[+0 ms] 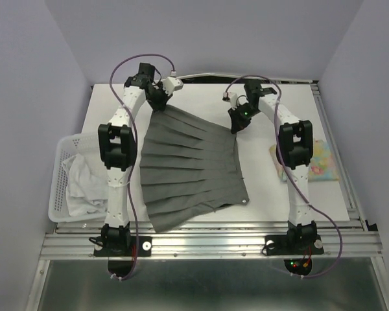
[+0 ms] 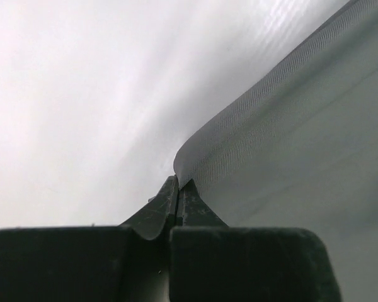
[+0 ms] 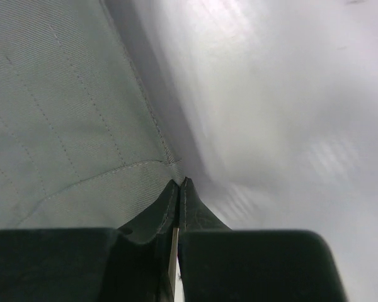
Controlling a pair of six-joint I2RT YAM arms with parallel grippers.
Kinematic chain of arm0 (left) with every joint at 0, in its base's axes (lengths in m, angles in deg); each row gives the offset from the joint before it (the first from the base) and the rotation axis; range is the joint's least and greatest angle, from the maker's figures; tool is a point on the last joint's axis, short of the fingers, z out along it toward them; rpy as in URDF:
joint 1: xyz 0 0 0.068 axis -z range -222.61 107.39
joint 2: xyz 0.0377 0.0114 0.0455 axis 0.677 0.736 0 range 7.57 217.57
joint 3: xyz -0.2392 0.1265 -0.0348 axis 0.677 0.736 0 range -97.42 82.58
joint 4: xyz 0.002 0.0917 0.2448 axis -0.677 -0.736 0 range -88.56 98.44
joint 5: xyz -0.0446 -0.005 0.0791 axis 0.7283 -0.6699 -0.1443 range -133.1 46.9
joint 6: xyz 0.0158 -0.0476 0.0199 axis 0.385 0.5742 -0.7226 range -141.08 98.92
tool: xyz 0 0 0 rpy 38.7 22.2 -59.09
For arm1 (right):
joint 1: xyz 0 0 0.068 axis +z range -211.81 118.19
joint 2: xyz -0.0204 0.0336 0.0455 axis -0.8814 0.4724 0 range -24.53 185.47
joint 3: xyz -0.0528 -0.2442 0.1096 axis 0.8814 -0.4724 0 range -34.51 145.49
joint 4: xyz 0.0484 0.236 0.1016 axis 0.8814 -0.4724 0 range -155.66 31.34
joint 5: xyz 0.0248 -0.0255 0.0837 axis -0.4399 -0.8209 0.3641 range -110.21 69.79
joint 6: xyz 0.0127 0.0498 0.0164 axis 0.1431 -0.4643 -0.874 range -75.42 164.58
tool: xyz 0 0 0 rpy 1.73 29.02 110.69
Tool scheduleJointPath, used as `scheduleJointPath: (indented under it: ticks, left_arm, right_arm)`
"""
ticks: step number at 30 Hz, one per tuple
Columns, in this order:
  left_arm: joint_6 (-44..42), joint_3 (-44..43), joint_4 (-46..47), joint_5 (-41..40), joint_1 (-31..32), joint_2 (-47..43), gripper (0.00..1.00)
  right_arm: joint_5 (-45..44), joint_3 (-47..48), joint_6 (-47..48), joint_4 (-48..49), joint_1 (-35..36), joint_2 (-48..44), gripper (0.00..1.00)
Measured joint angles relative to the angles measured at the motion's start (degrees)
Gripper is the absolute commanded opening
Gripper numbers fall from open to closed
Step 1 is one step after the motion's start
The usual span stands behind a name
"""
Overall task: Fold and stack the skirts
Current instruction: Fold the skirt
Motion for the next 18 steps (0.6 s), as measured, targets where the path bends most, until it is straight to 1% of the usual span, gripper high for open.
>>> scheduleJointPath:
  ticks: [2,4,6,7,9,10,11,12,13,14,15,18]
  left_arm:
    - [0.79,-2.10,1.36,0.00,0.39,-0.02,0.00]
    - [1.38,-2.25,2.60,0.02,0.85,-0.76,0.00]
    - [1.62,-1.49,3.15,0.02,1.11,-1.73,0.00]
    - [1.81,0.83,4.52,0.02,1.14,-3.17,0.00]
    - [2.05,7.39,5.40,0.07,1.16,-8.13,0.00]
    - [2.05,12.17,6.69,0.20,1.14,-11.19,0.00]
    - [2.01,18.43,7.30,0.15,1.14,-16.87,0.00]
    - [2.01,21.29,7.37,0.37,1.16,-19.52,0.00]
    - [1.97,28.22,9.25,0.35,1.36,-26.36,0.00]
    - [1.92,31.87,9.75,0.44,1.49,-30.16,0.00]
    - [1.84,36.81,11.45,0.26,1.84,-36.28,0.00]
    - [1.75,45.29,13.33,0.26,2.78,-48.52,0.00]
  right_arm:
    - [-0.59,1.62,-0.98,1.77,-1.46,-0.13,0.01]
    - [-1.16,2.32,-1.40,3.34,-2.58,-0.98,0.01]
    - [-1.51,2.12,-1.38,4.33,-3.08,-2.60,0.01]
    - [-1.68,0.76,-1.25,5.55,-3.23,-4.26,0.01]
    - [-1.88,-2.05,-0.81,6.64,-3.19,-7.93,0.01]
    - [-1.92,-4.70,-0.33,7.65,-3.13,-10.29,0.01]
    - [-1.79,-7.32,0.00,8.35,-3.04,-13.40,0.01]
    - [-1.64,-9.99,0.37,8.79,-2.91,-16.24,0.01]
    - [-1.46,-13.14,0.72,10.40,-2.73,-19.96,0.01]
    - [-1.11,-15.61,1.14,11.17,-2.60,-22.64,0.01]
    - [-0.68,-18.49,1.77,11.96,-2.45,-26.08,0.01]
    - [1.16,-24.72,3.41,14.10,-2.16,-33.20,0.01]
